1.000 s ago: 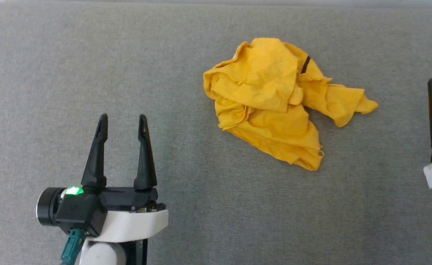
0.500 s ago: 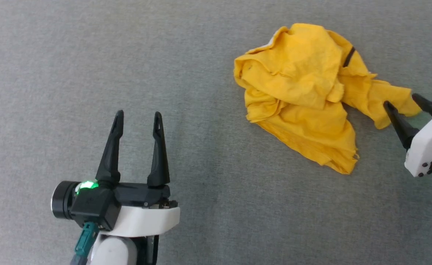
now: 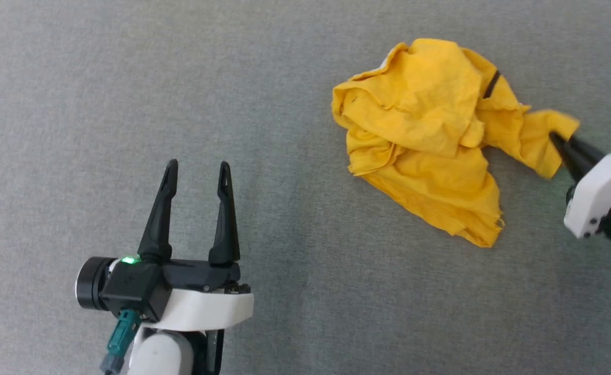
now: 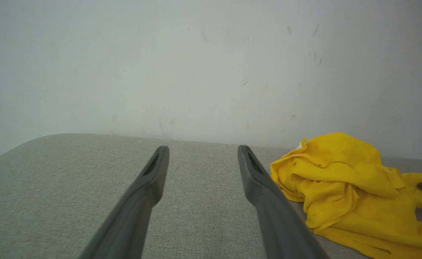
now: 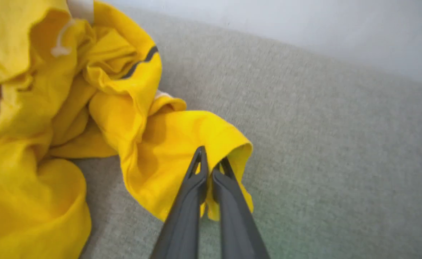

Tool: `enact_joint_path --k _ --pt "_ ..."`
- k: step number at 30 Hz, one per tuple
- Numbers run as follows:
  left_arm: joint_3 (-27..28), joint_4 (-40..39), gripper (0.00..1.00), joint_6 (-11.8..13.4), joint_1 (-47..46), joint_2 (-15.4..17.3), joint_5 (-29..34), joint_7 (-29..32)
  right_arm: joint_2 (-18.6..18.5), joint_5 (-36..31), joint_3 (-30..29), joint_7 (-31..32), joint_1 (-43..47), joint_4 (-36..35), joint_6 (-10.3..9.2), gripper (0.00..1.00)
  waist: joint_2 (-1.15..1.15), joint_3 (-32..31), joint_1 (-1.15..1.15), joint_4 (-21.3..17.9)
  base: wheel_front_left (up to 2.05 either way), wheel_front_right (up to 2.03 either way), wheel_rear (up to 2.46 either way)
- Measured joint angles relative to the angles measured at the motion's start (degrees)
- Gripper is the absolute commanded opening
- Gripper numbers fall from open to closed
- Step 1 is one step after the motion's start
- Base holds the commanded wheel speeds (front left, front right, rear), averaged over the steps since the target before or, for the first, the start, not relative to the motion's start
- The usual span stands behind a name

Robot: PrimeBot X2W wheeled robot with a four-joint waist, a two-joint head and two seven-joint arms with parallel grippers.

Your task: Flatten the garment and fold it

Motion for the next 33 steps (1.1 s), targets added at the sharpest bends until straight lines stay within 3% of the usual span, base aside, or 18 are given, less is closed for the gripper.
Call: enact_joint_path --k 7,11,14,19,22,25,26,27,28,33 --pt "1.62 1.30 1.00 -1.02 0.28 -0.10 -0.02 0.00 1.34 1.71 -6.58 -3.11 -2.53 -6.76 0.01 0.00 0.00 -3.48 0.00 -2.35 0.00 0.00 0.00" --pt "2.97 1.33 1.00 -1.30 1.95 -0.11 -0.02 0.00 1.83 1.34 -16.21 -3.08 0.21 -12.15 0.02 0.00 0.00 -5.96 -0.01 -3.89 0.00 0.00 0.00" --pt "3.56 1.21 1.00 -1.37 3.13 -0.11 -0.02 0.00 3.01 -0.47 -26.71 -2.64 6.29 -15.99 0.01 0.00 0.00 -7.27 -0.01 -5.32 0.00 0.00 0.00" --pt "4.19 0.70 1.00 -1.81 3.92 -0.12 0.07 0.00 10.25 -4.79 -41.25 -0.27 19.78 -20.07 0.00 0.00 0.00 -8.12 -0.02 -7.46 0.00 0.00 0.00" --pt "3.88 0.92 1.00 -2.26 3.91 -0.16 0.46 0.00 15.17 -8.03 -43.33 0.87 27.34 -19.79 -0.01 0.00 0.00 -7.63 -0.01 -8.13 0.00 0.00 0.00" --pt "3.79 1.07 1.00 -2.31 3.88 -0.18 0.58 0.00 19.23 -9.69 -41.47 1.34 30.37 -18.33 0.00 0.02 0.00 -6.88 0.00 -8.59 0.00 0.00 0.00" --pt "3.79 1.15 1.00 -2.36 3.85 -0.16 0.63 0.00 20.14 -9.94 -40.65 1.11 30.41 -17.91 0.00 0.33 0.00 -6.68 0.00 -8.80 0.00 0.00 0.00" --pt "3.78 1.23 1.00 -2.38 3.76 -0.16 0.86 0.00 20.45 -10.58 -39.89 0.73 30.34 -17.53 0.00 0.88 0.00 -6.47 0.00 -9.01 0.00 0.00 0.00" --pt "3.69 1.40 1.00 -2.68 3.65 -0.14 1.07 0.00 20.50 -11.16 -39.30 0.12 30.06 -17.19 0.00 1.00 0.00 -6.29 0.00 -9.21 0.00 0.00 0.00" --pt "3.50 1.99 1.00 -2.79 2.84 -0.14 1.16 0.00 19.19 -11.38 -34.73 -3.28 25.43 -19.14 0.00 1.00 0.00 -5.97 0.00 -9.89 0.00 0.00 0.00"
